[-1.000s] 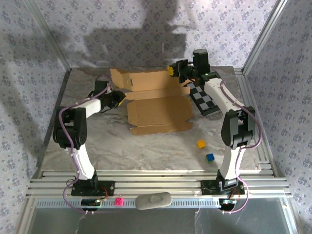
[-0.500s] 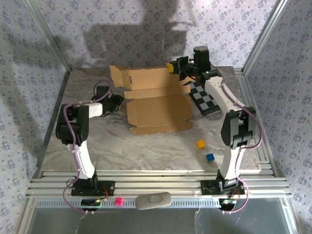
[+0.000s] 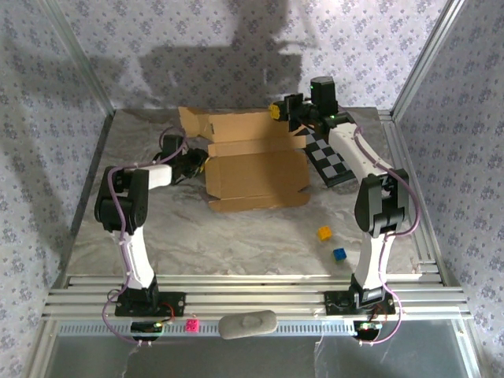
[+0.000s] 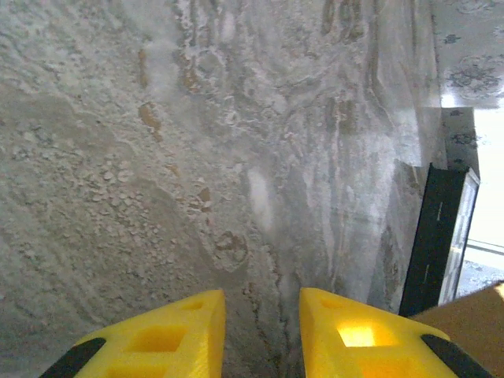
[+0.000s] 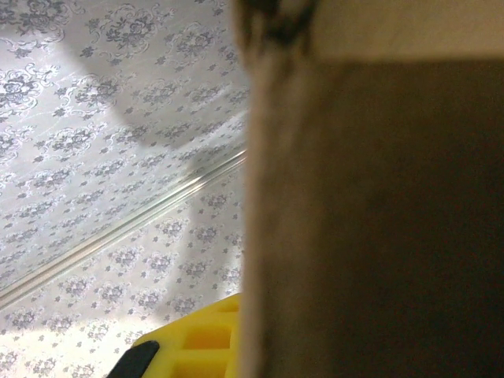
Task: Fold the paper box
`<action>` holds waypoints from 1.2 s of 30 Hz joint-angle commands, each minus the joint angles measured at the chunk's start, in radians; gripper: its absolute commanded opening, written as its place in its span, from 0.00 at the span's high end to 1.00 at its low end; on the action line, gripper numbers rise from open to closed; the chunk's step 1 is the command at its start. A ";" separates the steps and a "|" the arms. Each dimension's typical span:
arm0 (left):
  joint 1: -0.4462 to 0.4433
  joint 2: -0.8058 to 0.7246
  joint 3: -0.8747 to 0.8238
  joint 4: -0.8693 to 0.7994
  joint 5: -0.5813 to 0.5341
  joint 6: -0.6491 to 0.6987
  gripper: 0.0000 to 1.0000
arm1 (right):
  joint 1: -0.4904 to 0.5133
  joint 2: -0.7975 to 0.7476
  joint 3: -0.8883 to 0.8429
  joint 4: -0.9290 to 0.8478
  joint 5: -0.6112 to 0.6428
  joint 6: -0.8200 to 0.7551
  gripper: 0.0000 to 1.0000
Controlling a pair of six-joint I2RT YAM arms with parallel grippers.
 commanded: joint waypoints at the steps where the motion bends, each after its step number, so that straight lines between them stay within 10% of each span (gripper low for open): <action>1: -0.010 -0.064 0.021 -0.053 0.003 0.035 0.69 | -0.002 0.016 0.014 0.033 0.006 0.017 1.00; 18: -0.124 0.015 0.308 -0.462 -0.131 0.235 0.59 | 0.011 -0.002 -0.038 0.083 0.018 0.046 1.00; 36: -0.180 0.105 0.338 -0.477 -0.161 0.267 0.58 | 0.014 -0.024 -0.096 0.100 0.019 0.057 1.00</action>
